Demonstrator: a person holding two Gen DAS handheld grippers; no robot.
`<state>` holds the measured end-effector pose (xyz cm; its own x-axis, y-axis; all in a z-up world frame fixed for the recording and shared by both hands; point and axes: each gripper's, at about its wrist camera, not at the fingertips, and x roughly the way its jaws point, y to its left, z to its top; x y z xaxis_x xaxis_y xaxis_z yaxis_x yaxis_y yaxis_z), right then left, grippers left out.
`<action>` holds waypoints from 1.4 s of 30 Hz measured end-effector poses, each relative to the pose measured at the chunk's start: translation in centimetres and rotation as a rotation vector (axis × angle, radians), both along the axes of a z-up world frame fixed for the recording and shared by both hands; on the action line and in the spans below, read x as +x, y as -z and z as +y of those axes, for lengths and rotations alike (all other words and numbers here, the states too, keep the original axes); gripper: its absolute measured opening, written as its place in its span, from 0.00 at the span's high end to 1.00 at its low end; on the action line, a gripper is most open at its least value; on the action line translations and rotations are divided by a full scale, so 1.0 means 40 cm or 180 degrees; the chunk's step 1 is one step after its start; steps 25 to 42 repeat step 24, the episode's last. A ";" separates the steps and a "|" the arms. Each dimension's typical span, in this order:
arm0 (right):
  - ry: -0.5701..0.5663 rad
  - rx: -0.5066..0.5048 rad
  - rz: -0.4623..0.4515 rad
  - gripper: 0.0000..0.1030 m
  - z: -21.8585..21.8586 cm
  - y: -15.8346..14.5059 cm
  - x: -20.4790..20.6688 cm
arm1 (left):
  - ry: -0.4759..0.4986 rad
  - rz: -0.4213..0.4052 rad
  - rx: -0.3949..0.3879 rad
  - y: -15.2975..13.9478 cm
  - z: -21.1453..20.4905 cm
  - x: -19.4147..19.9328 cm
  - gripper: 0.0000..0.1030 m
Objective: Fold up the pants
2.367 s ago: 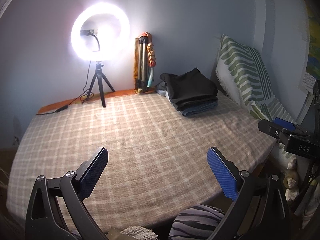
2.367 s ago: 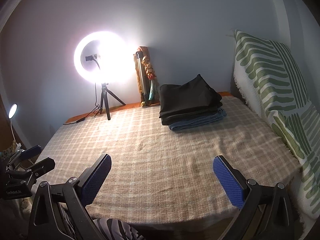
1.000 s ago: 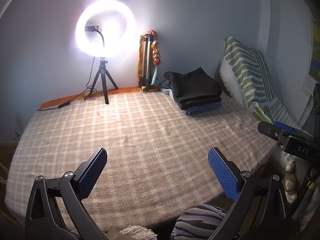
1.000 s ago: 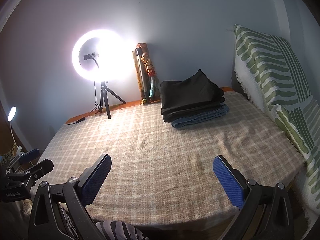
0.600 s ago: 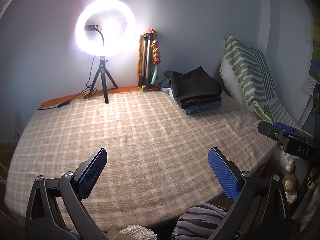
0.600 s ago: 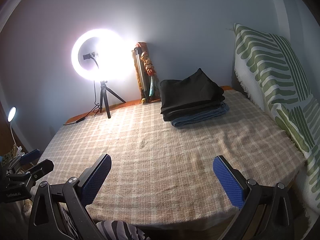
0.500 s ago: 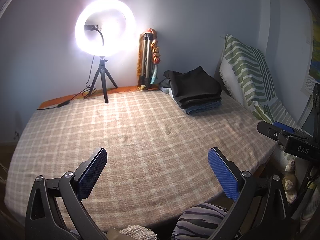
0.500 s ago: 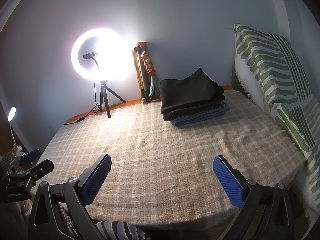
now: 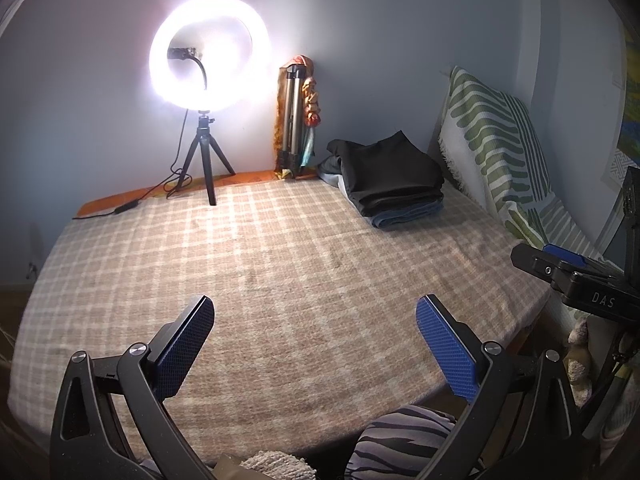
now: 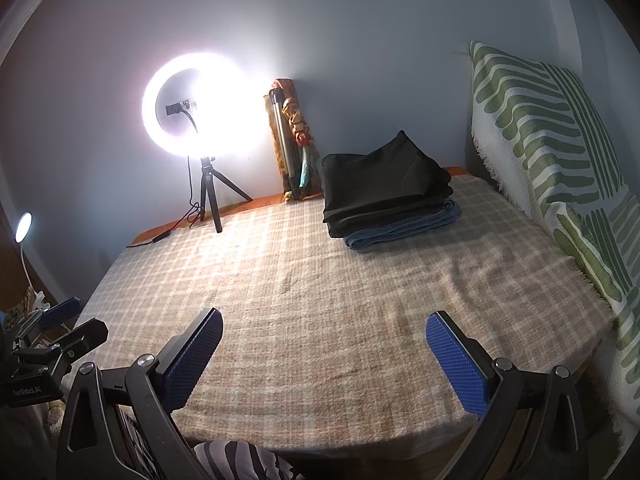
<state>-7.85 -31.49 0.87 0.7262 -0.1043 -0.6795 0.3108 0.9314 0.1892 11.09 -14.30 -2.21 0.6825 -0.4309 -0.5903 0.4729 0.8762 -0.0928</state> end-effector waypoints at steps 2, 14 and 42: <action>-0.0002 0.0002 0.0002 0.00 0.001 0.001 0.001 | 0.0001 0.0009 0.0003 0.003 0.001 0.003 0.02; -0.0045 0.0016 0.0033 0.00 0.012 0.011 0.011 | -0.0038 0.0043 -0.0014 0.016 0.014 0.017 0.02; -0.0089 0.0000 0.0074 0.00 0.024 0.018 0.029 | -0.0045 -0.0011 -0.0117 0.015 0.040 0.022 0.02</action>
